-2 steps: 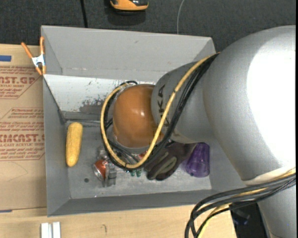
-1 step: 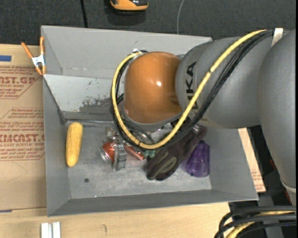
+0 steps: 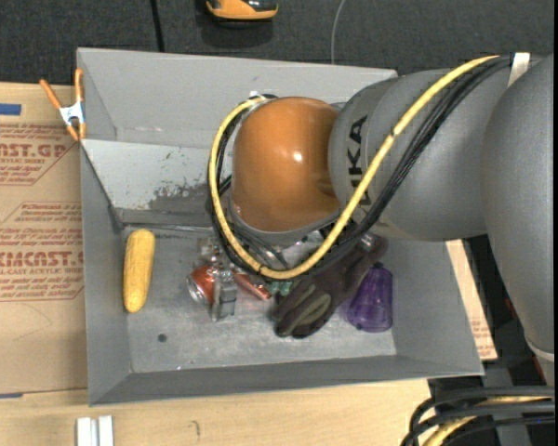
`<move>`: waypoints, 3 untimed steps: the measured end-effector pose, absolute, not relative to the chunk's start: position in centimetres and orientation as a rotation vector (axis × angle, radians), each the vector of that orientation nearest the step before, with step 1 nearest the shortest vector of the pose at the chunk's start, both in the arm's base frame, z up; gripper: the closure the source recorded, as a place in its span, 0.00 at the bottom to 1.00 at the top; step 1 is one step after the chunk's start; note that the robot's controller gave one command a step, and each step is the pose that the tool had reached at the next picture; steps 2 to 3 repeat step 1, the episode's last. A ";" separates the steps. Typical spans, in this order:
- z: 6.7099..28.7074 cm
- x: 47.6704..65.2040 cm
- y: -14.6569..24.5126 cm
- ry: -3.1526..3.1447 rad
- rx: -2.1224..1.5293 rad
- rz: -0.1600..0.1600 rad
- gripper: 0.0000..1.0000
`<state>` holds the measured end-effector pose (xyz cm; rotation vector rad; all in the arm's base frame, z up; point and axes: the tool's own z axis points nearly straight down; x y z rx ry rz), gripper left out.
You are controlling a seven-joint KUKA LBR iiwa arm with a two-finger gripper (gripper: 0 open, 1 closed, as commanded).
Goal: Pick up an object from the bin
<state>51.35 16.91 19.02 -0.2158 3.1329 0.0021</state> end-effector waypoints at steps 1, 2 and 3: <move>23.6 52.4 17.1 3.137 -0.235 -0.002 1.00; 23.6 52.4 17.1 3.137 -0.235 -0.002 1.00; 23.6 52.4 17.1 3.137 -0.235 -0.002 1.00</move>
Offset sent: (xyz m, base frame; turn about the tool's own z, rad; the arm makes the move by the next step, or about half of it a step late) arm 0.0034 -0.0032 0.0803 -0.0038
